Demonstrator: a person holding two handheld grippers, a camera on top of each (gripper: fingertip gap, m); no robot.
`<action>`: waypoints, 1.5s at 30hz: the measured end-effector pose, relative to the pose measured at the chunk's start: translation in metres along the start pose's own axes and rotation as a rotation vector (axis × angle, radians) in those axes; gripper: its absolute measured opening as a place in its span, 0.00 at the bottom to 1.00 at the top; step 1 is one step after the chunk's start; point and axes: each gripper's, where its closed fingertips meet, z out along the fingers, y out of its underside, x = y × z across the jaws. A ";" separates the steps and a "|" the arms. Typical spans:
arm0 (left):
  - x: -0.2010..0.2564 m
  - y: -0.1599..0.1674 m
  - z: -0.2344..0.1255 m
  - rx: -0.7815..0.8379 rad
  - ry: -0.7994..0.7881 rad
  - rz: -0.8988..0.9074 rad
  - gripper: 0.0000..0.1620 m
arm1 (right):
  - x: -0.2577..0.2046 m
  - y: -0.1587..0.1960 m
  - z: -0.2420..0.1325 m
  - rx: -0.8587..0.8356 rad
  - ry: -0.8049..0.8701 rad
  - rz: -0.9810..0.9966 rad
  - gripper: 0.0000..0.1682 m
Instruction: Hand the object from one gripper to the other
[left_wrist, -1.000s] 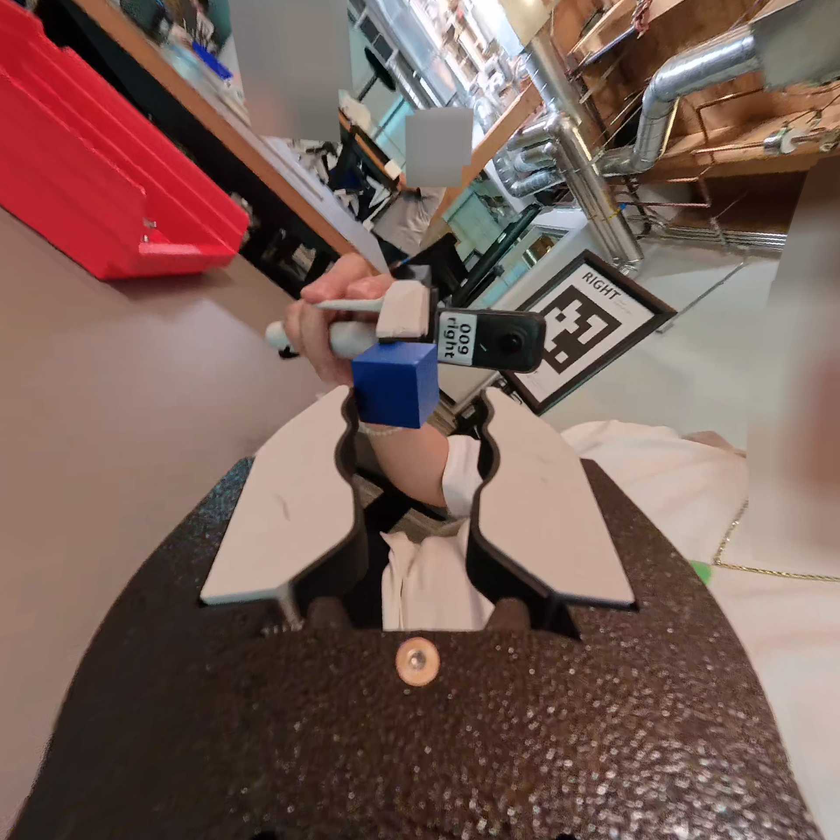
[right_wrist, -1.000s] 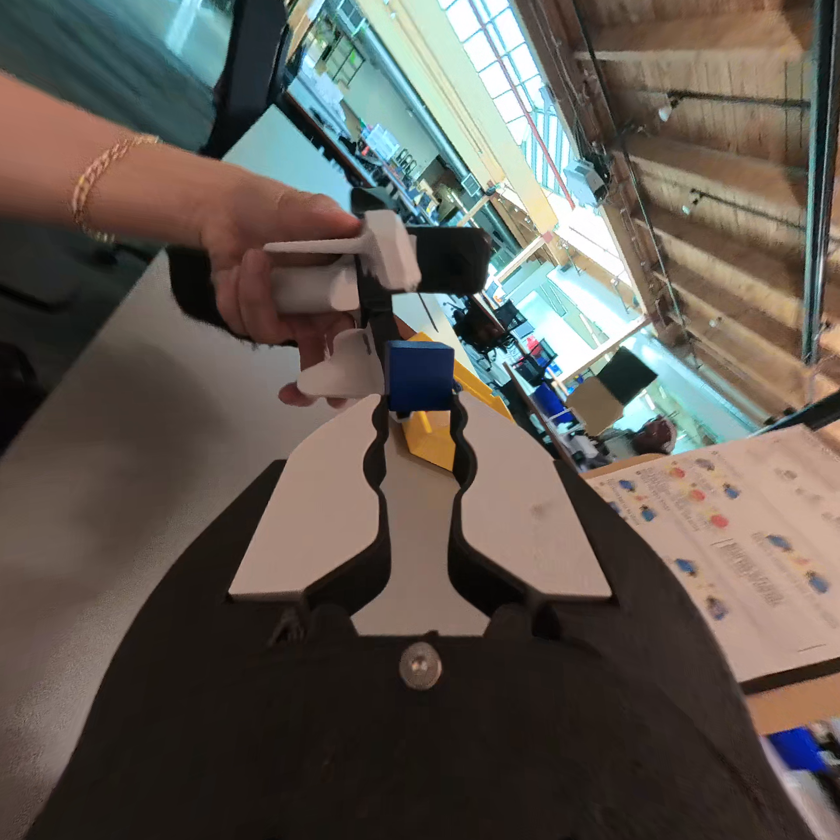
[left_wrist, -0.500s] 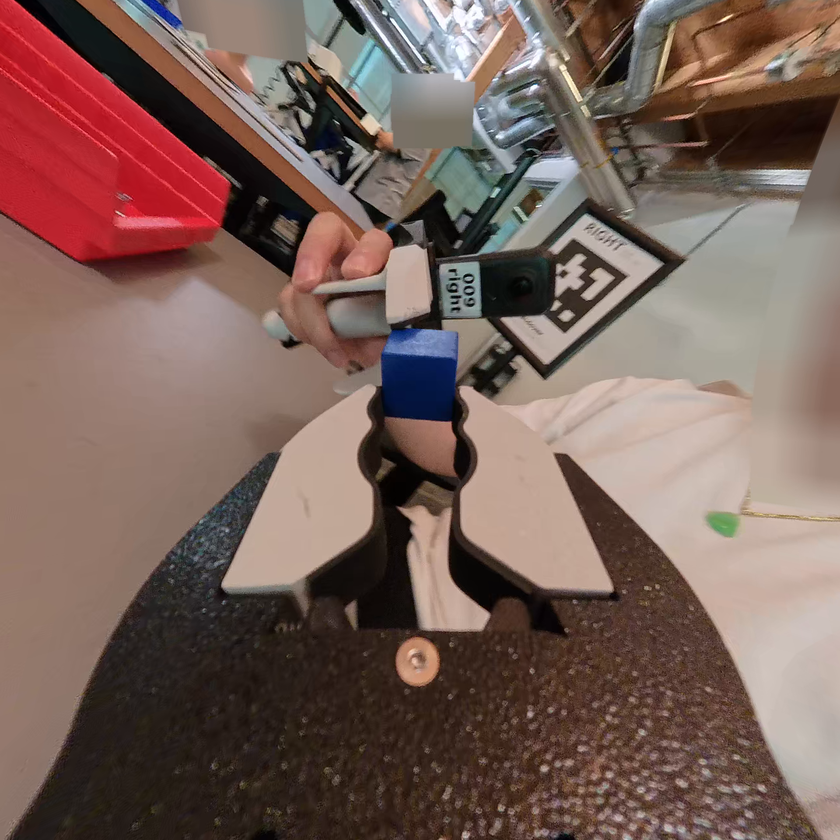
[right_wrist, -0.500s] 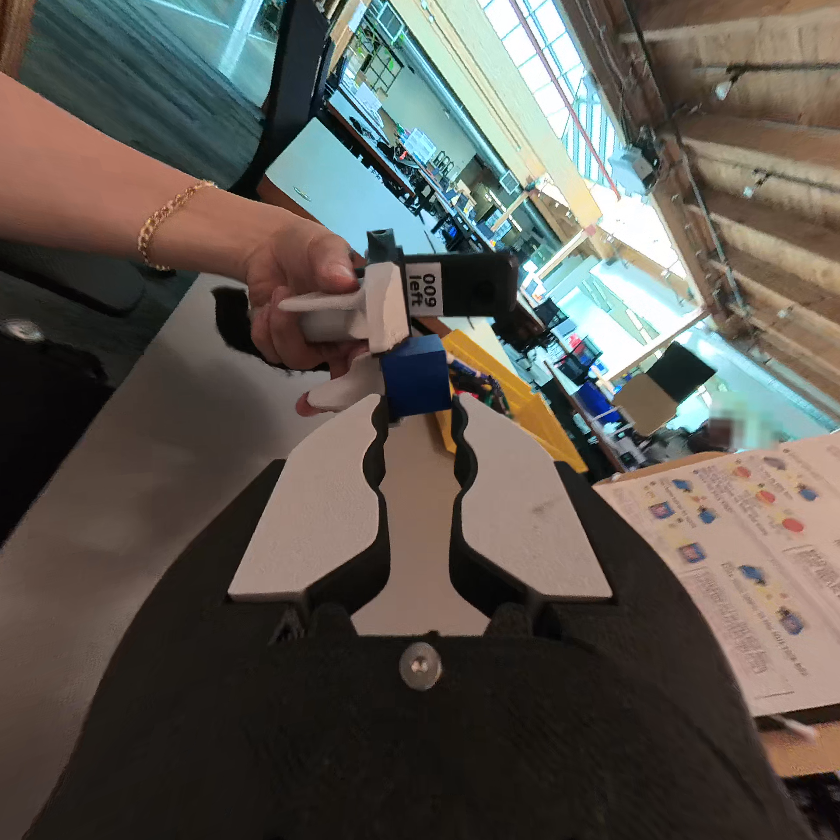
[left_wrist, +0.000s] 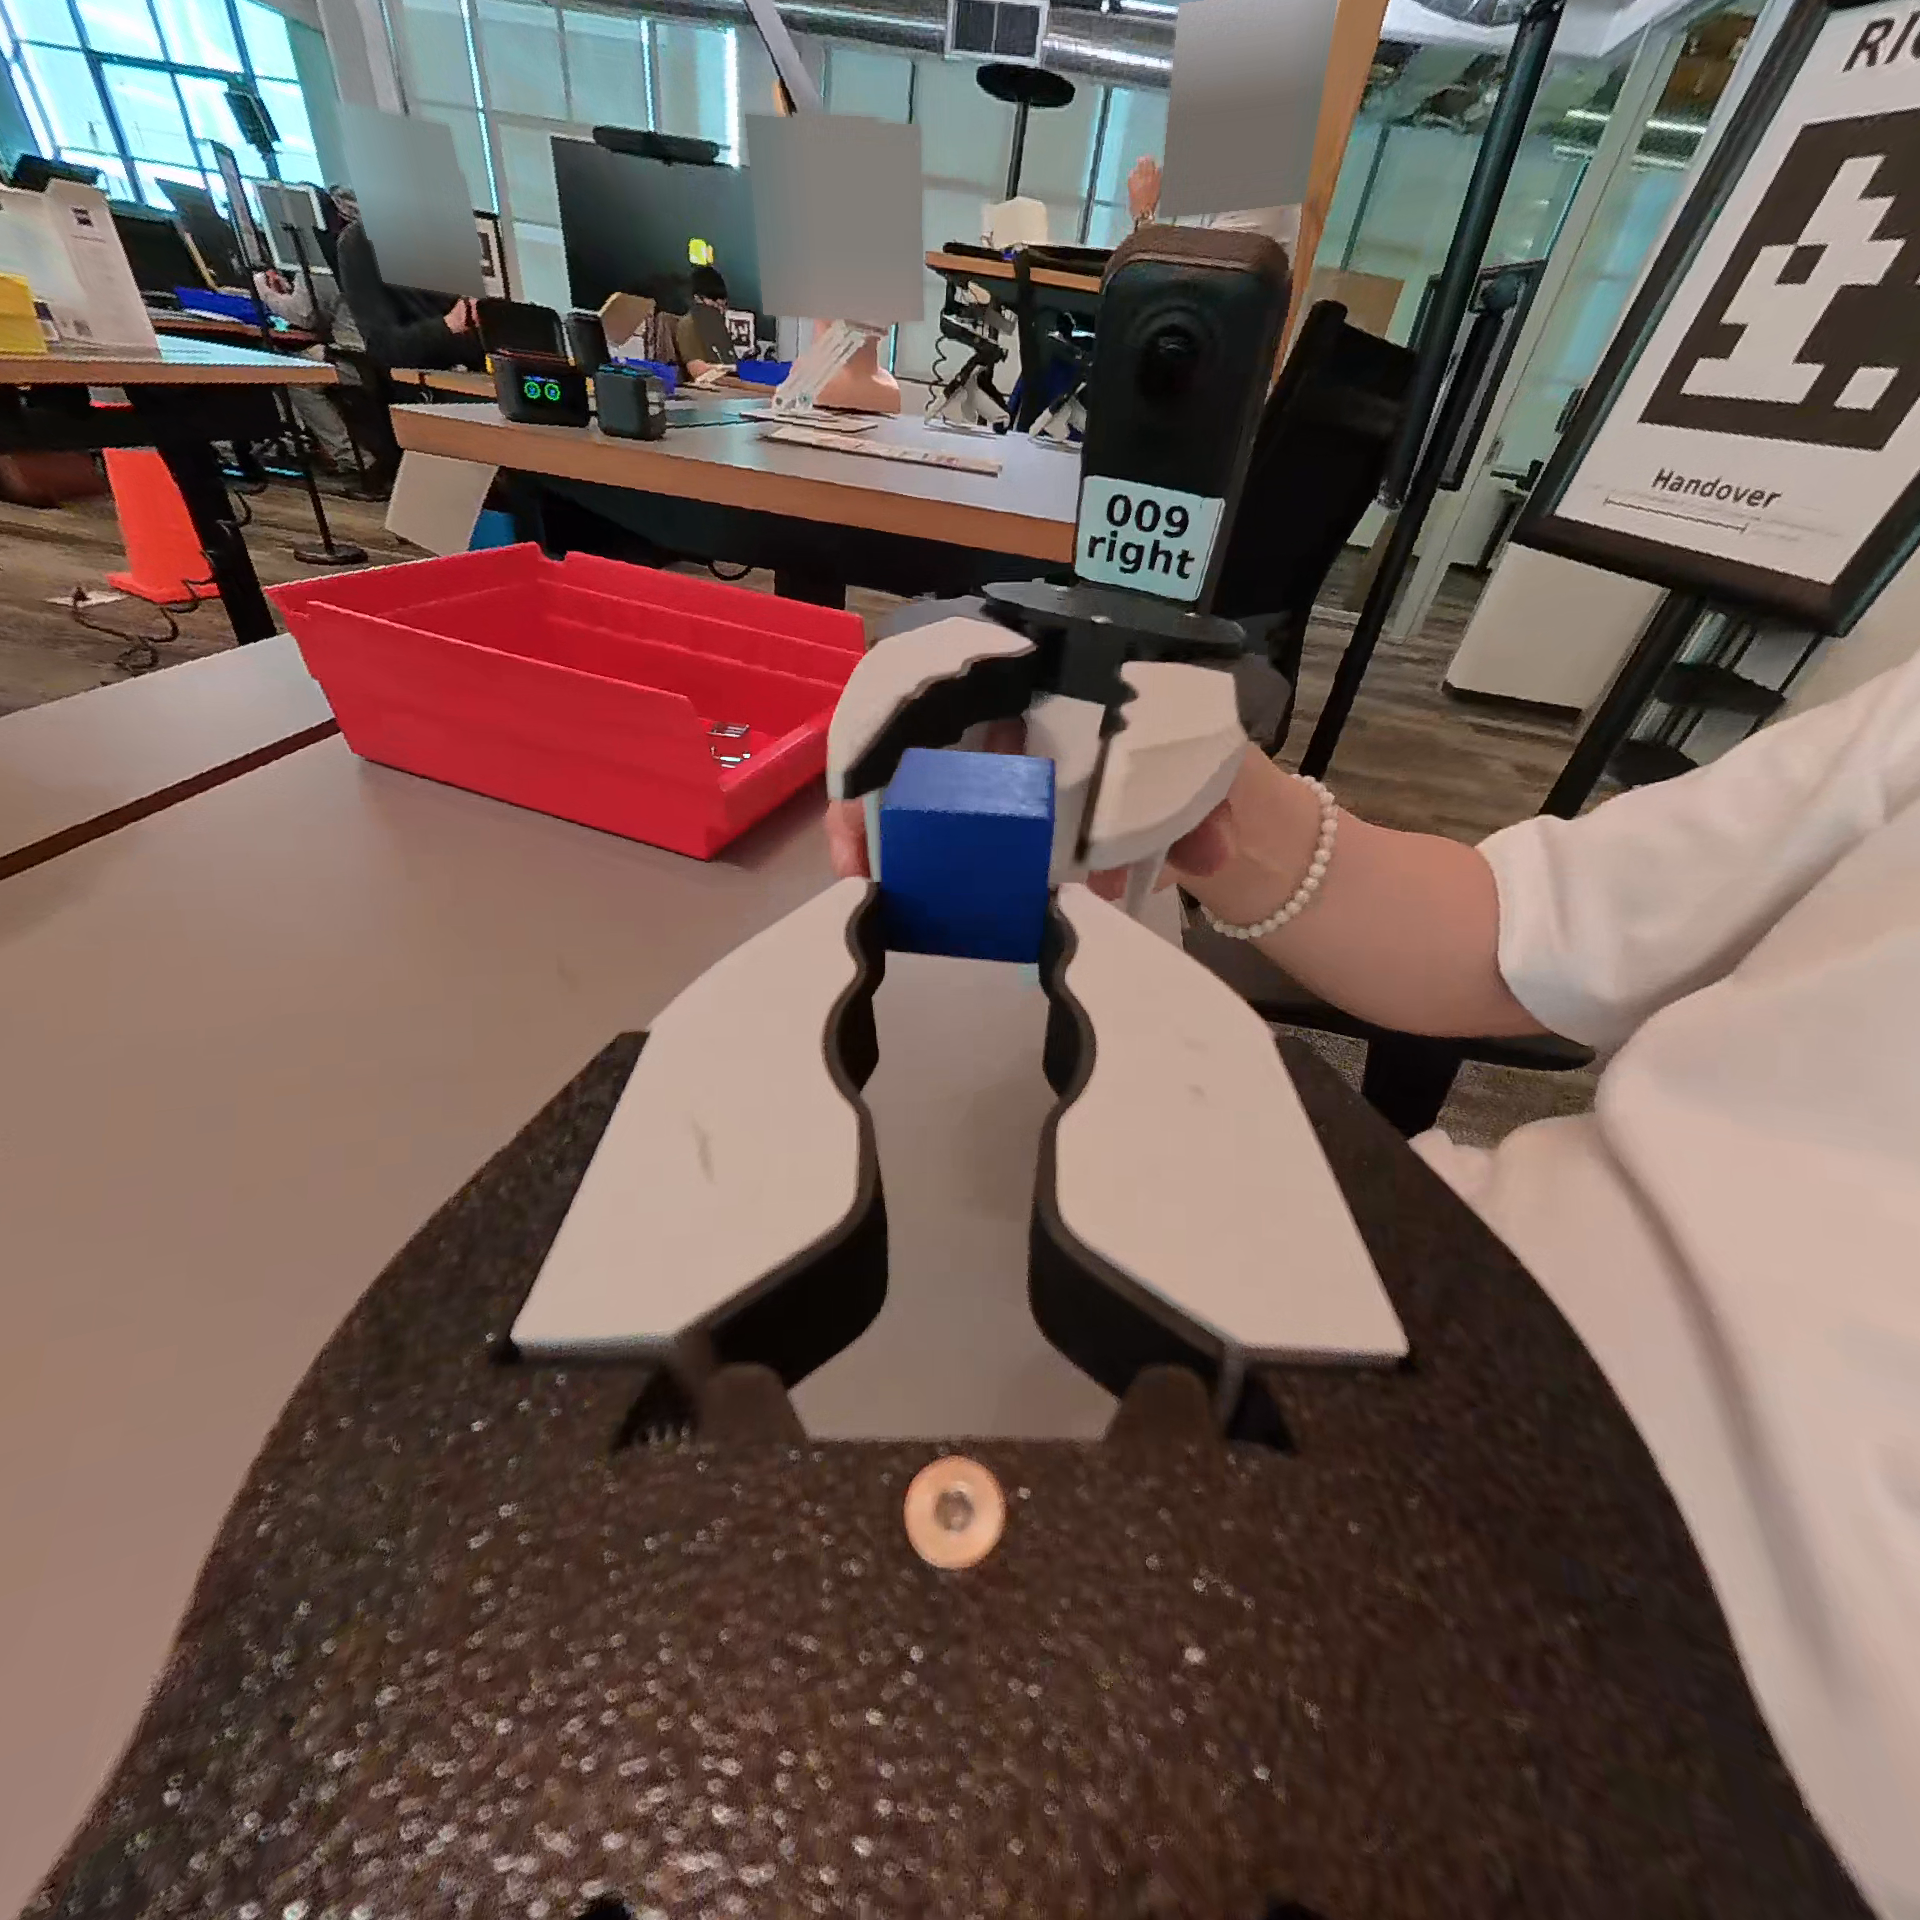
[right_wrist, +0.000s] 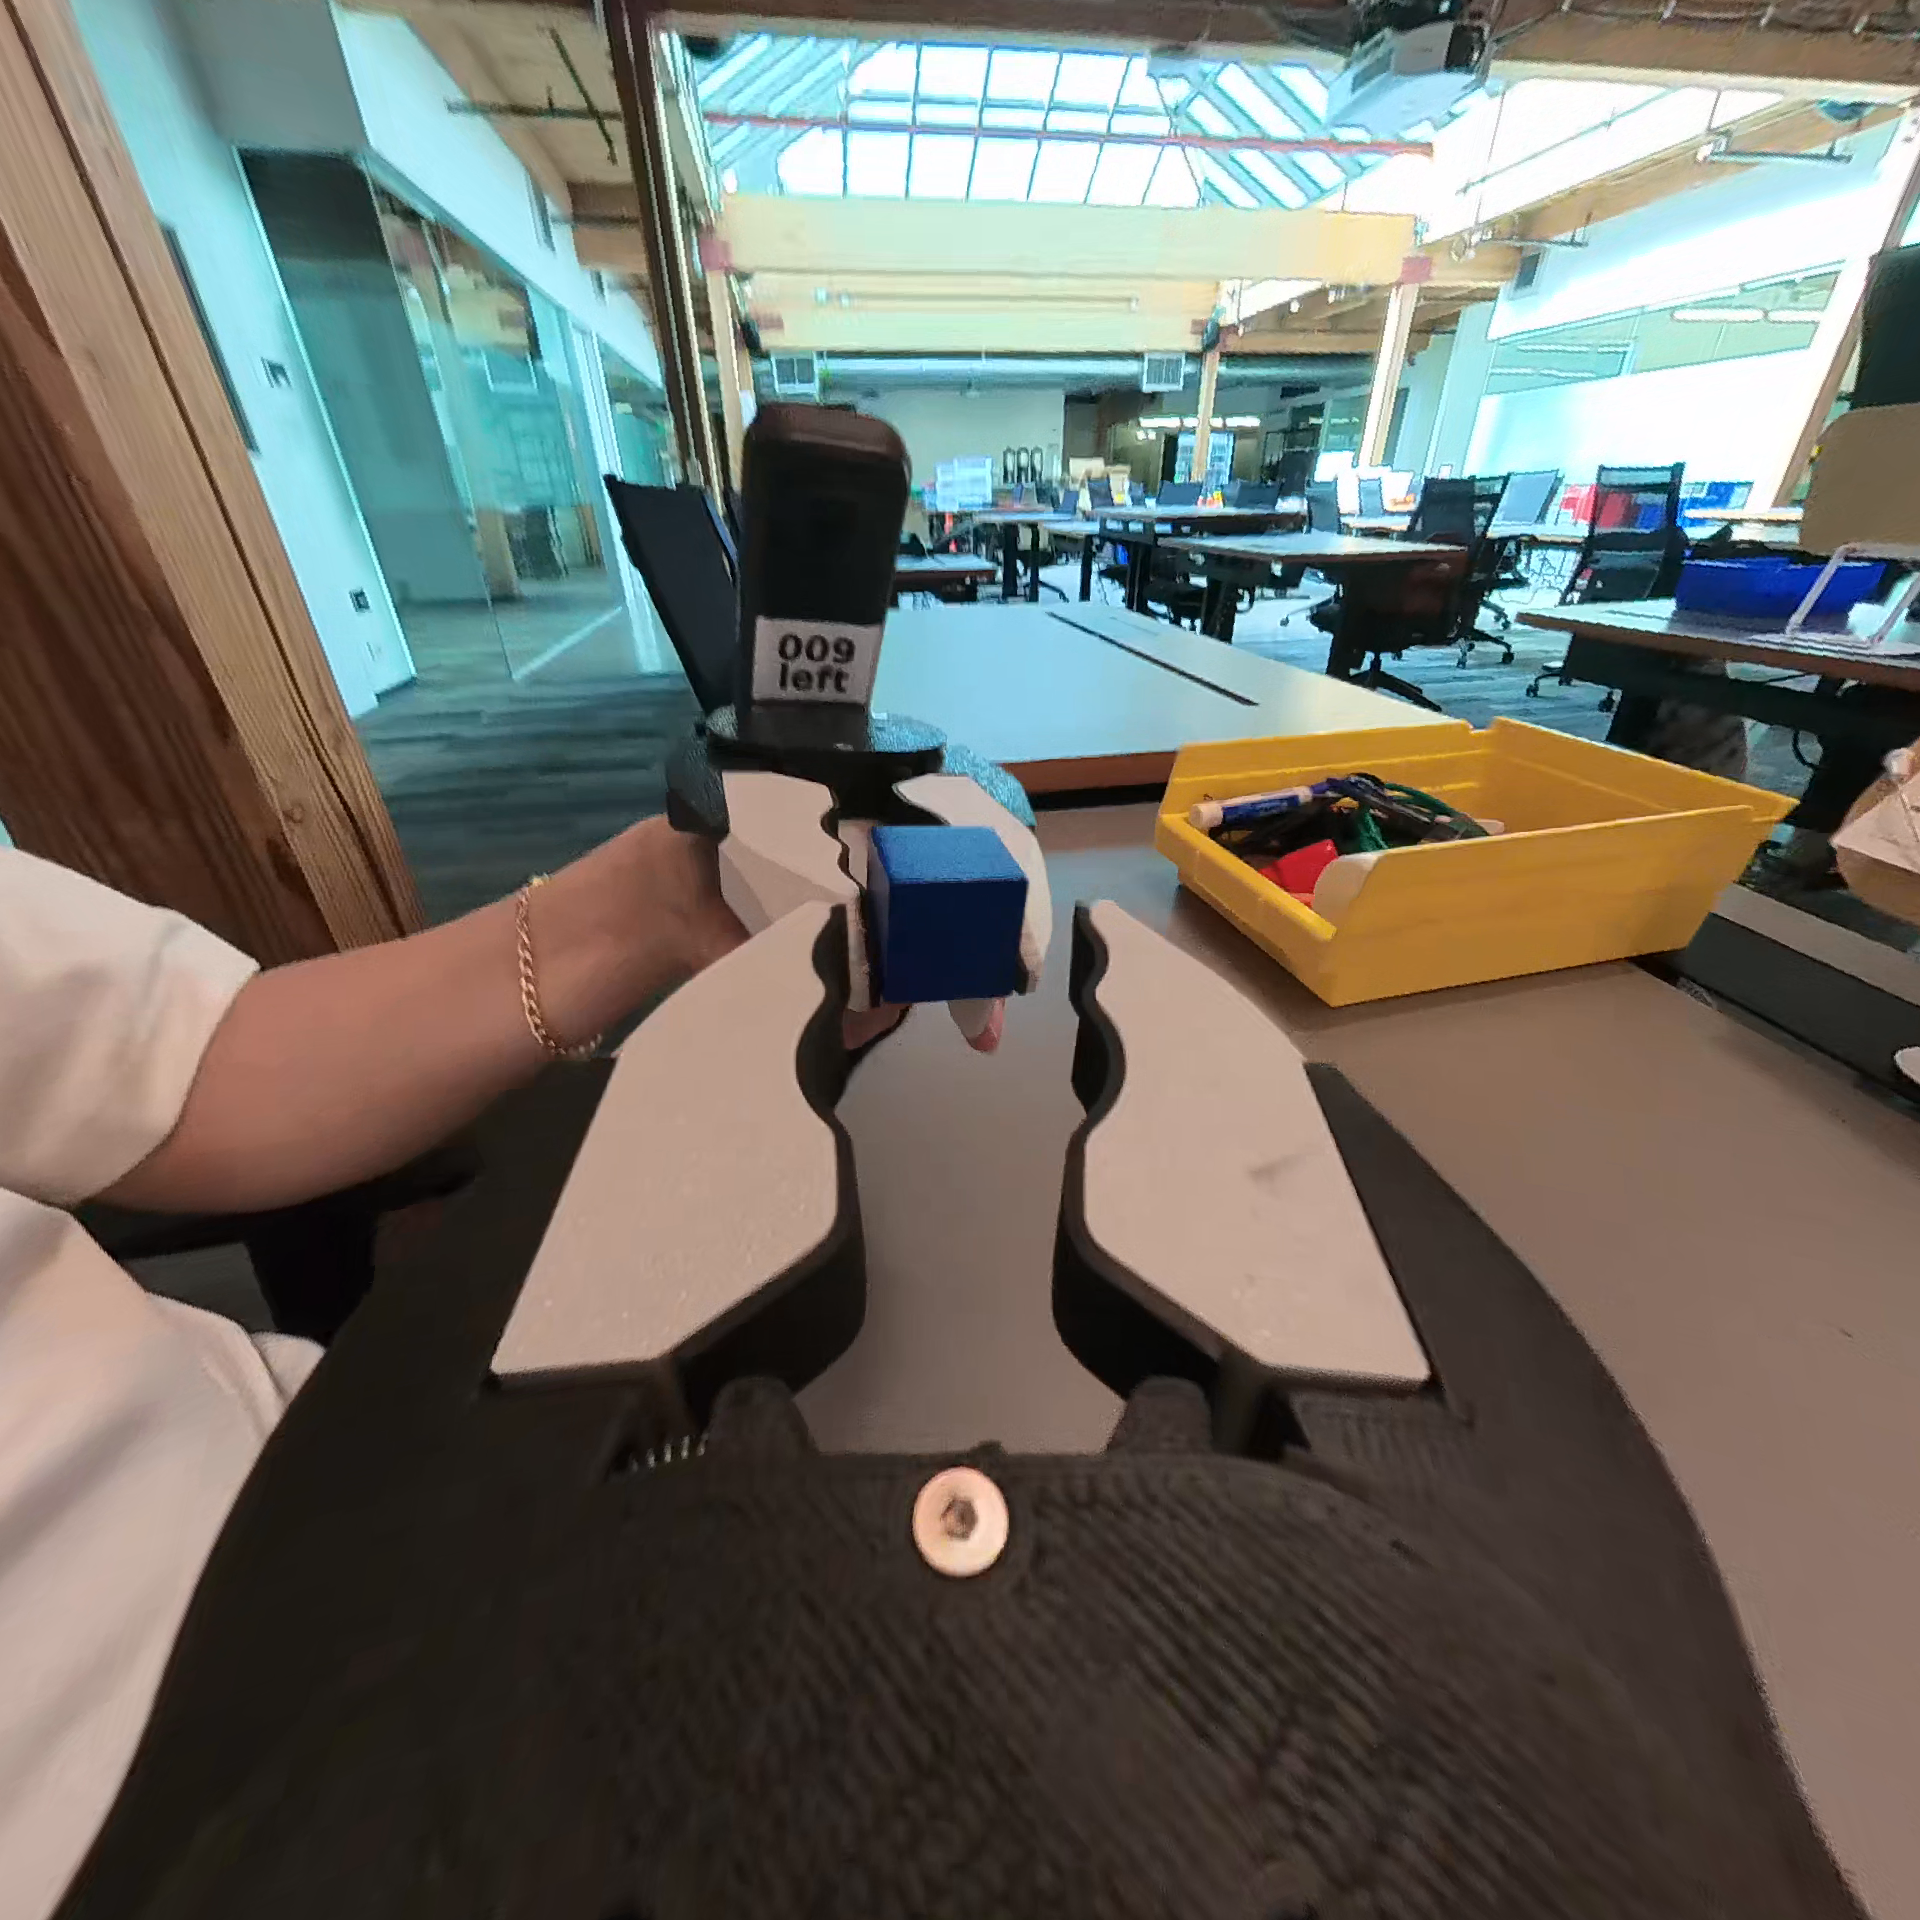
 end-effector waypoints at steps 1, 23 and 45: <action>0.001 0.000 0.001 -0.002 0.005 0.005 0.17 | 0.001 0.003 0.001 -0.020 0.009 -0.016 0.23; -0.027 0.018 0.009 -0.258 -0.451 -0.195 0.31 | 0.032 0.034 0.002 -0.428 0.380 -0.988 0.16; -0.002 -0.036 -0.007 0.244 0.031 -0.140 0.17 | 0.006 -0.023 -0.009 0.124 0.029 0.056 0.25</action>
